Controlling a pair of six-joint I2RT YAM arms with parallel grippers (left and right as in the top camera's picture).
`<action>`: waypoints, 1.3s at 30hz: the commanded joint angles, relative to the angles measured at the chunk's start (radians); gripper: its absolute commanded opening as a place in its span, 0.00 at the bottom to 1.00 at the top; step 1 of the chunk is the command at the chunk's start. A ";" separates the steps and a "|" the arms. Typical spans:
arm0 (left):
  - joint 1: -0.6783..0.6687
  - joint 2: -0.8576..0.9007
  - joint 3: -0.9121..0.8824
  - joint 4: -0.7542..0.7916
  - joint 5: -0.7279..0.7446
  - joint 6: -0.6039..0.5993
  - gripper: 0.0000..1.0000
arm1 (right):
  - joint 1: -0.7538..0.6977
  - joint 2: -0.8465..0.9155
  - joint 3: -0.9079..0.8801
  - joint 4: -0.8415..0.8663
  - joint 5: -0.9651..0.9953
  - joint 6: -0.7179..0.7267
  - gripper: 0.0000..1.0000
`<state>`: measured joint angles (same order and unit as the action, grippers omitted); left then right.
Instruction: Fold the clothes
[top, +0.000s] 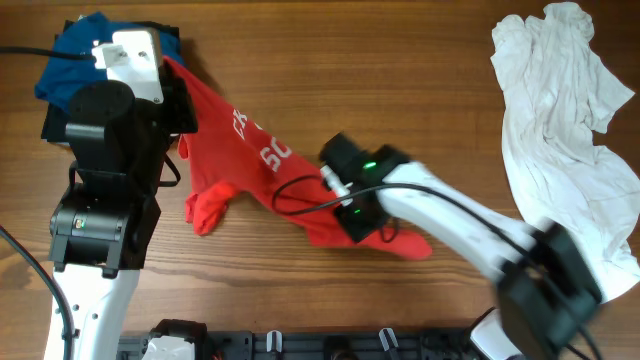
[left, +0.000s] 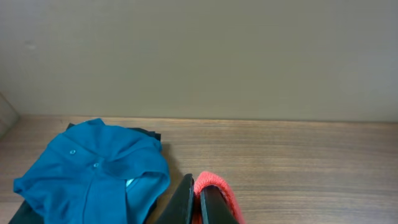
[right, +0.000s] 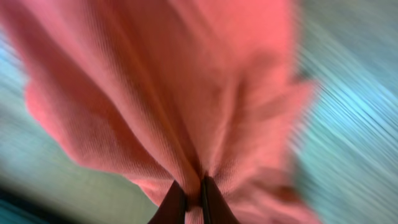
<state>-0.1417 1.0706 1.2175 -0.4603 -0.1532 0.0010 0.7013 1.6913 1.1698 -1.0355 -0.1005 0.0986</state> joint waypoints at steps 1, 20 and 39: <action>0.007 -0.014 0.021 -0.003 -0.040 -0.016 0.04 | -0.096 -0.243 0.107 -0.126 -0.004 0.036 0.04; 0.007 -0.205 0.021 -0.291 -0.204 -0.279 0.04 | -0.286 -0.277 0.195 -0.325 0.000 0.082 0.04; 0.007 0.065 0.021 -0.293 -0.188 -0.279 0.04 | -0.666 0.183 0.211 -0.079 -0.236 -0.152 0.51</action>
<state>-0.1417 1.1355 1.2270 -0.7708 -0.3355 -0.2615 -0.0101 1.9633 1.3640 -1.1194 -0.2394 0.0055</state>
